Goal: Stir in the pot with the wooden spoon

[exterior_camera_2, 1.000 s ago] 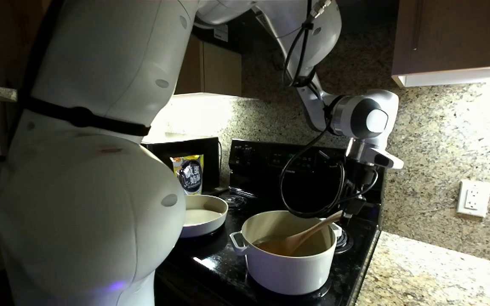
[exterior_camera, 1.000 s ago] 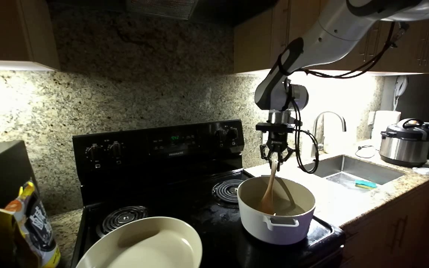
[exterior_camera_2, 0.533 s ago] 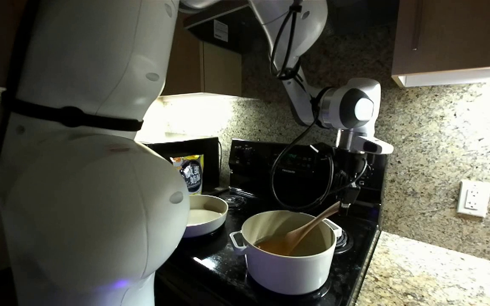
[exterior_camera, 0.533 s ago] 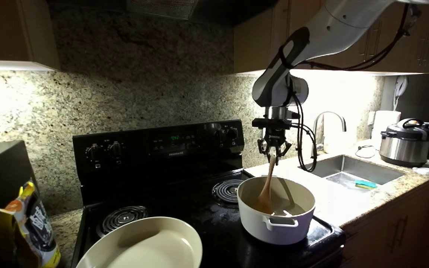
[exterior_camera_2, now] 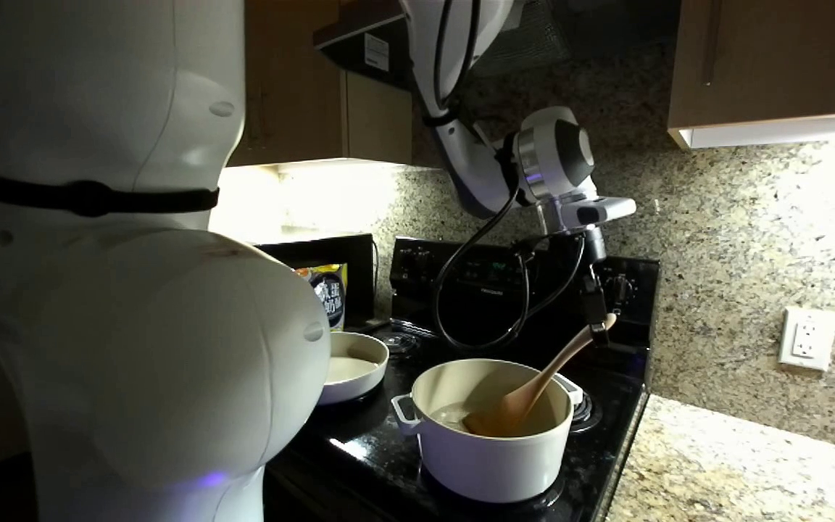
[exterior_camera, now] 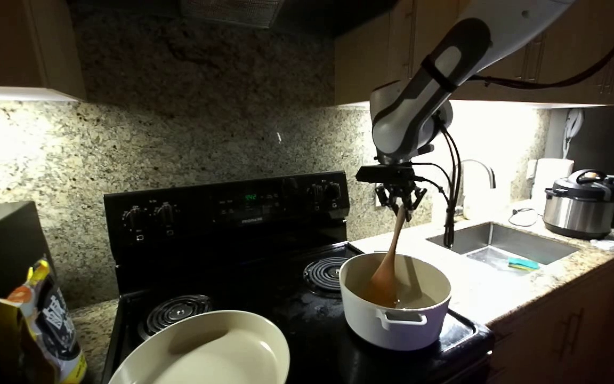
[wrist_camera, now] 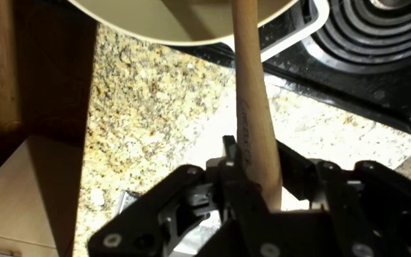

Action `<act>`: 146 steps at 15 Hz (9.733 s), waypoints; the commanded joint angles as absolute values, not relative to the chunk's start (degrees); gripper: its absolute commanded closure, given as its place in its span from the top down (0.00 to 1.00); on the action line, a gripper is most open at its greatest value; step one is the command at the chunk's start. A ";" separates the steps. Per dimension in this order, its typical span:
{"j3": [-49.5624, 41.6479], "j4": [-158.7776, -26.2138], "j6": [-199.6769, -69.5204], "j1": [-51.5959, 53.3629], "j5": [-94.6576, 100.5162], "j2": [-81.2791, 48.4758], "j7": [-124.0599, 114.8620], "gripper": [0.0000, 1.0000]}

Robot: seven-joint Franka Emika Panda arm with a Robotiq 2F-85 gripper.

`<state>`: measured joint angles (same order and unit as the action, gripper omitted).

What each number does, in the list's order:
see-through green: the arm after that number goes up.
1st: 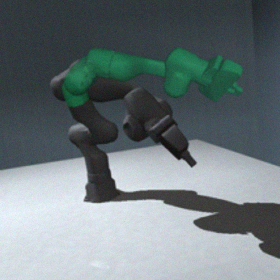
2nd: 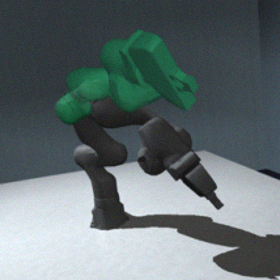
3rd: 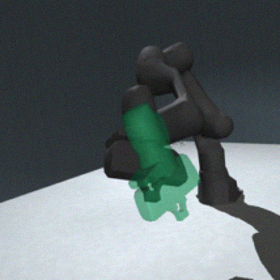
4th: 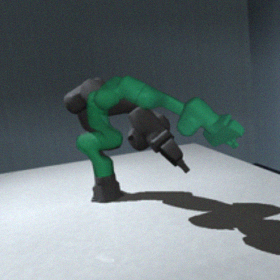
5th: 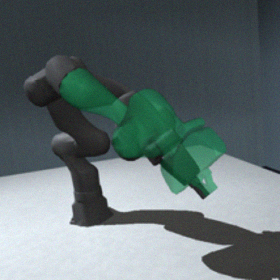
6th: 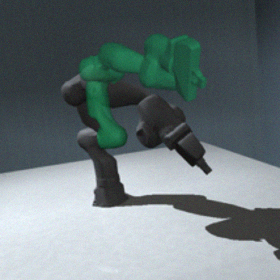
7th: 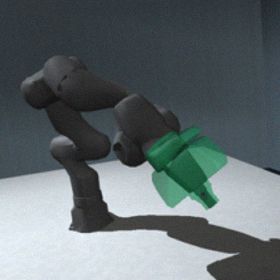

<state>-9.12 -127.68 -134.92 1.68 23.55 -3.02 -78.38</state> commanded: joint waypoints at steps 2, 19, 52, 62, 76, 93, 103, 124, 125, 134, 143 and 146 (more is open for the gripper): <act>-6.22 -129.55 -129.00 1.17 37.66 0.88 -94.24 0.08; 0.24 -126.66 -129.33 1.57 34.23 -2.76 -89.54 0.08; -4.89 -128.44 -124.59 -0.97 35.21 -3.55 -87.76 0.08; -2.57 -124.03 -129.33 0.44 30.09 -8.06 -79.56 0.08; -6.98 -122.51 -126.35 -0.44 32.42 -6.01 -81.18 0.08; -2.69 -121.79 -126.71 2.50 31.06 -7.20 -77.75 0.08; -2.88 -123.67 -125.27 2.38 30.12 -8.27 -76.54 0.08; -5.09 -123.57 -126.28 1.30 27.40 -7.31 -76.27 0.08; -5.08 -123.91 -126.45 1.28 27.07 -7.38 -76.15 0.08; -3.27 -123.92 -127.09 1.94 24.41 -8.52 -74.04 0.08; -5.33 -121.63 -126.50 0.46 25.63 -7.61 -75.04 0.08; -6.42 -122.37 -125.71 0.04 26.77 -7.05 -76.47 0.08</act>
